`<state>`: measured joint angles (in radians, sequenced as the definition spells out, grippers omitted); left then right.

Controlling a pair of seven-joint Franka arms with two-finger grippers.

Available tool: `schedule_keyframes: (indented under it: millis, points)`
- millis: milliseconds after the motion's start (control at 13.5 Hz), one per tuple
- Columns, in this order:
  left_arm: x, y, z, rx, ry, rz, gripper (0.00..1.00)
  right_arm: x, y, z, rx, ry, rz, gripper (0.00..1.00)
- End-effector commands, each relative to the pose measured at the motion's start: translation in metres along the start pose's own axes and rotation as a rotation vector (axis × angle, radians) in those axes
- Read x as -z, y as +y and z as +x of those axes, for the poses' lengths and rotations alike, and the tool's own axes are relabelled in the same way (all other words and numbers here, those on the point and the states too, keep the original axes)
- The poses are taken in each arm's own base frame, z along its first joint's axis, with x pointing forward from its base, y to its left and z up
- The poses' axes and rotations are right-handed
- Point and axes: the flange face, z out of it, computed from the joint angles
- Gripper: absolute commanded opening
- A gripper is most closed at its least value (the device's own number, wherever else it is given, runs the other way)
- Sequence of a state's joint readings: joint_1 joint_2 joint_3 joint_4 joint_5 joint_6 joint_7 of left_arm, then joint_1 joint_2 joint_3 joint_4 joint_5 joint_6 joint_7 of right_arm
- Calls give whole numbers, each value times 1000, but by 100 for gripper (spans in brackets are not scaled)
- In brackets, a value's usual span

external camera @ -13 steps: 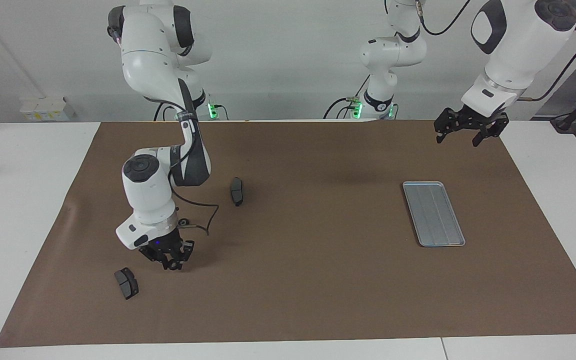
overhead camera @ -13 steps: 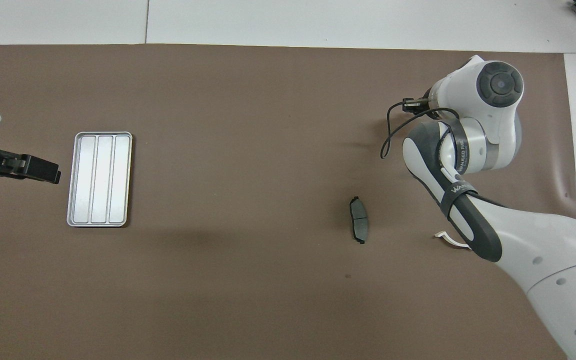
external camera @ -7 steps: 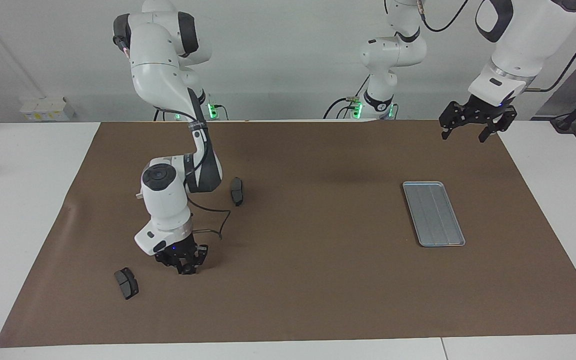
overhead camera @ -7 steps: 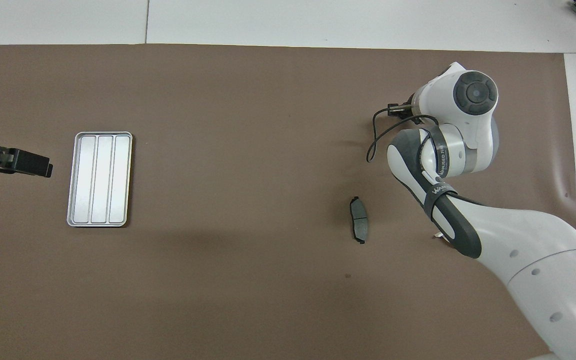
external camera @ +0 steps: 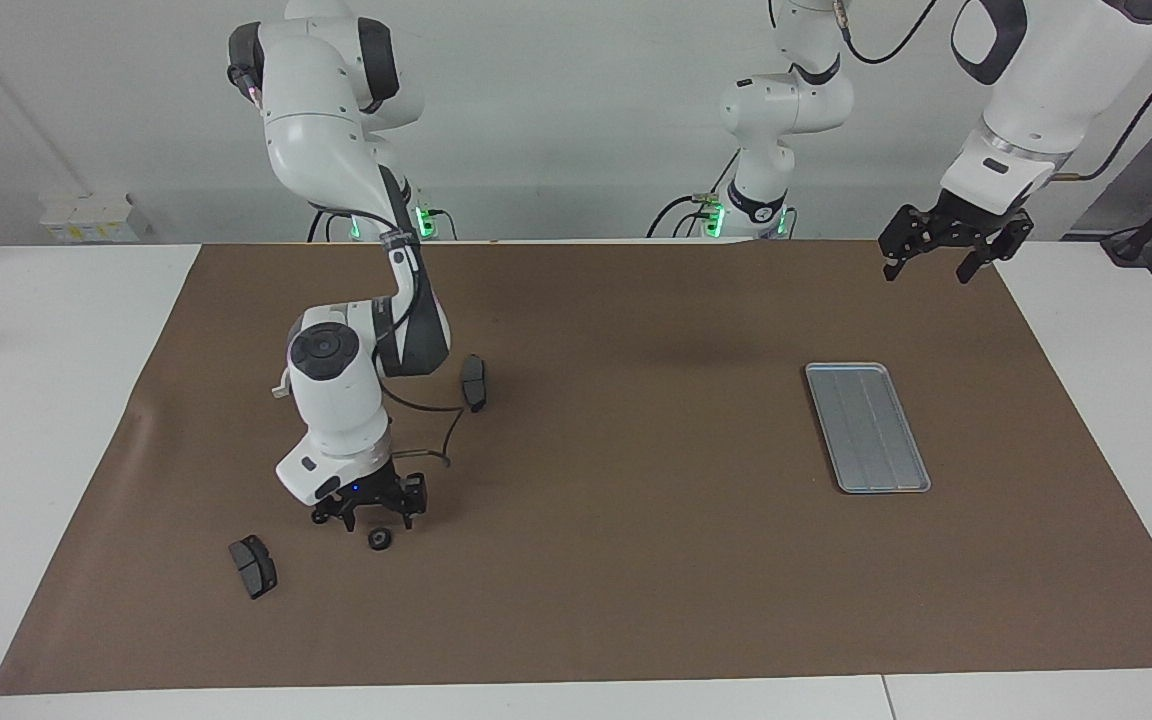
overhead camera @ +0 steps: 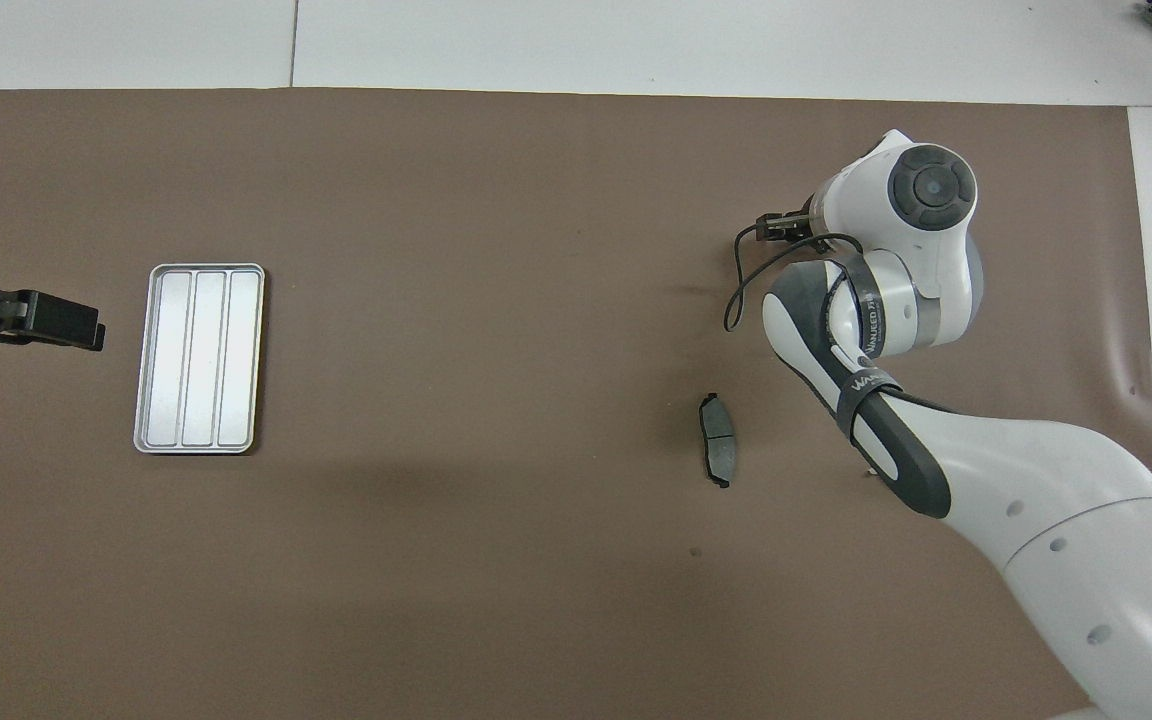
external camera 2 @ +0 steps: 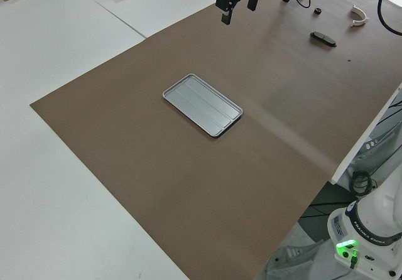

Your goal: Place bearing gear from tray to pile

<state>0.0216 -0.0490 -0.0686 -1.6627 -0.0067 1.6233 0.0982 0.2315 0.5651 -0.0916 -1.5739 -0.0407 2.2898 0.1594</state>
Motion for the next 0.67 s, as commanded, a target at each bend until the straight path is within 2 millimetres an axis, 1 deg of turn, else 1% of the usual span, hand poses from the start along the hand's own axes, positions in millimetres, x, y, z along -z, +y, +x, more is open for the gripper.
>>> schedule_keyframes:
  millis: [0,148,223,445,519,593]
  points:
    - [3,-1,-1,-28,16,-6,100,72,14,-10,-29,-52,2,84]
    - [0,1,-3,-21,8,-7,100,117,28,-21,-46,-92,1,85]
    - [-1,3,-6,-25,-7,-8,100,138,45,-27,-68,-117,-3,87]
    - [0,-1,-5,-17,1,-7,100,204,111,-59,-158,-185,-7,88]
    - [0,-2,-6,-14,-2,-8,100,223,123,-70,-169,-194,-4,88]
    - [0,-3,-6,-14,-2,-8,100,240,130,-78,-189,-186,-3,91]
